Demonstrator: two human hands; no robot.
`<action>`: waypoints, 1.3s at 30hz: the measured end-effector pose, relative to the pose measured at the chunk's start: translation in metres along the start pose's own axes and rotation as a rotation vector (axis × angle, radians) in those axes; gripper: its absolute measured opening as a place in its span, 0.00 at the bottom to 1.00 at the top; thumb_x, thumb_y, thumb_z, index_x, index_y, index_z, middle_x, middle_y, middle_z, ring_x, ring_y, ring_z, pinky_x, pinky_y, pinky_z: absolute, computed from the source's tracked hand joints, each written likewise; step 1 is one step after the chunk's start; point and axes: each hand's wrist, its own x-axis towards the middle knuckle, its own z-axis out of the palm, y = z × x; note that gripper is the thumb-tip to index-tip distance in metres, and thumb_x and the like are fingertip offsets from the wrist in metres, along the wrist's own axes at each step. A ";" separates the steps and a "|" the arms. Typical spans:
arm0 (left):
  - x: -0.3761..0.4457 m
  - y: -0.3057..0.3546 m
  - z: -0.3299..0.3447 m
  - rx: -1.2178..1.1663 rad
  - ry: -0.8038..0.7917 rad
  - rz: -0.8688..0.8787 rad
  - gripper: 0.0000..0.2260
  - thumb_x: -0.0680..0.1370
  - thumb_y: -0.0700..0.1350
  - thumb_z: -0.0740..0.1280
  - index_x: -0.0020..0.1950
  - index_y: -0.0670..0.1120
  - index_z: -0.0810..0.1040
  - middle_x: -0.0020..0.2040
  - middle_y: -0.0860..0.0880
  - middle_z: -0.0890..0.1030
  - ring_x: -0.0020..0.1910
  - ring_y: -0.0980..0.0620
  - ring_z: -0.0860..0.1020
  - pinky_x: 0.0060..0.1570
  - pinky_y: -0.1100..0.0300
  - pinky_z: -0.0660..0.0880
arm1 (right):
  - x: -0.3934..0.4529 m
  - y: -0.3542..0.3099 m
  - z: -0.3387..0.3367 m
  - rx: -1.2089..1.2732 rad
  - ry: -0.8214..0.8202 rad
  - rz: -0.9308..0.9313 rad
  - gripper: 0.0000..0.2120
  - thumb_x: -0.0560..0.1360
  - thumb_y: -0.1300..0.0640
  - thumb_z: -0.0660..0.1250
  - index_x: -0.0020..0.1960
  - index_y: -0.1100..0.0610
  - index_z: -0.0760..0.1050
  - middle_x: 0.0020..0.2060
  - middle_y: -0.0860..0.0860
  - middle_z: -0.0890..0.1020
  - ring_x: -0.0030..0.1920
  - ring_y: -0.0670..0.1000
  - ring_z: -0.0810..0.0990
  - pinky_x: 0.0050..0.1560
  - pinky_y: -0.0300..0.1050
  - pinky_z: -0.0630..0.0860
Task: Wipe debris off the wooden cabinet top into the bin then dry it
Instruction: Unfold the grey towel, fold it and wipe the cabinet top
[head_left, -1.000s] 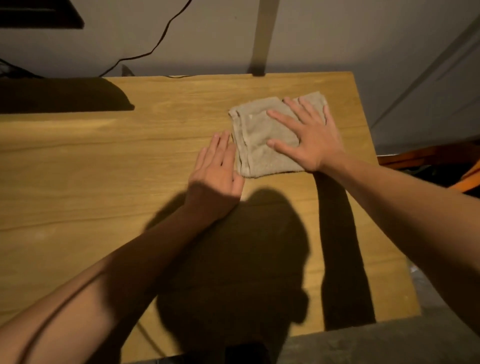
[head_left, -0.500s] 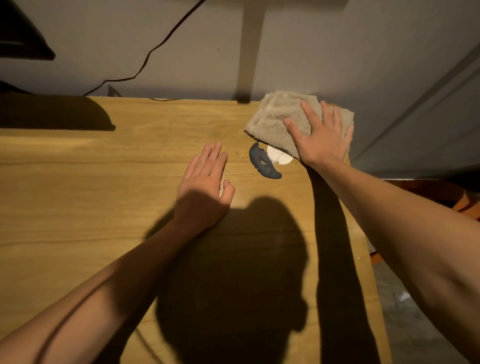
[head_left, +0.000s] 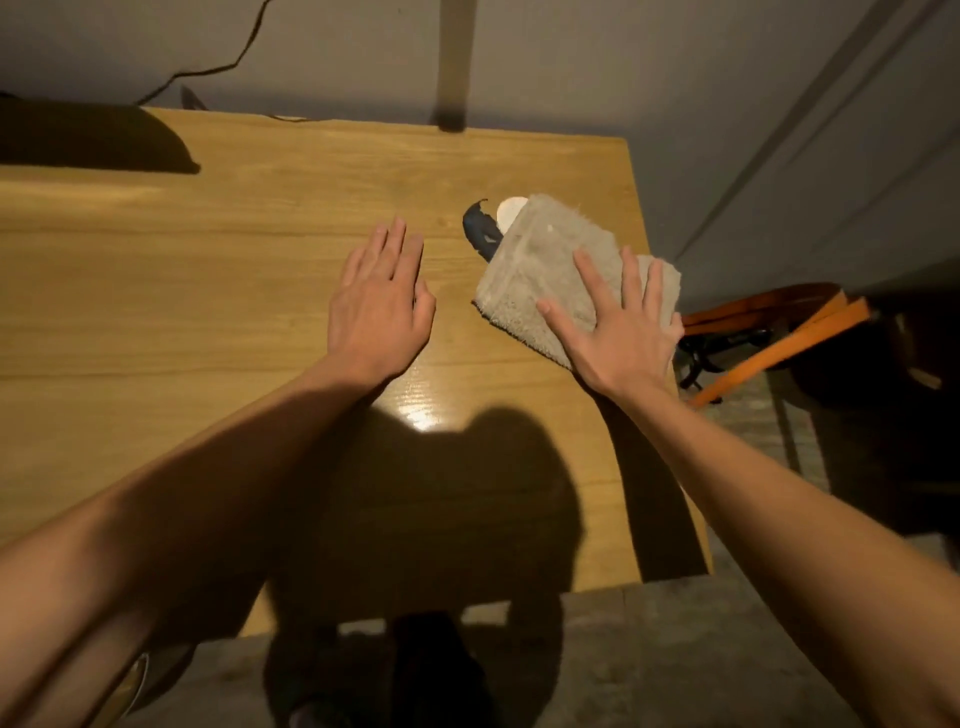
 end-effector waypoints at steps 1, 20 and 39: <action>-0.008 0.003 0.000 -0.008 0.006 -0.014 0.25 0.84 0.48 0.52 0.81 0.42 0.59 0.82 0.41 0.57 0.82 0.45 0.52 0.80 0.50 0.48 | -0.016 0.004 0.001 -0.002 -0.001 0.005 0.39 0.69 0.15 0.42 0.78 0.26 0.47 0.83 0.44 0.46 0.83 0.54 0.39 0.73 0.77 0.51; -0.180 -0.012 -0.005 0.037 -0.089 0.119 0.26 0.84 0.51 0.50 0.82 0.46 0.56 0.83 0.45 0.54 0.82 0.47 0.50 0.79 0.49 0.48 | -0.227 -0.003 0.038 0.104 0.089 0.398 0.37 0.73 0.18 0.43 0.79 0.28 0.47 0.84 0.49 0.44 0.82 0.57 0.36 0.73 0.78 0.38; -0.197 -0.020 -0.003 0.058 -0.059 0.134 0.27 0.82 0.52 0.51 0.81 0.47 0.60 0.82 0.46 0.59 0.81 0.46 0.55 0.79 0.45 0.53 | -0.236 0.034 0.034 0.038 0.029 0.096 0.37 0.70 0.16 0.49 0.76 0.24 0.48 0.83 0.50 0.42 0.82 0.55 0.36 0.73 0.76 0.36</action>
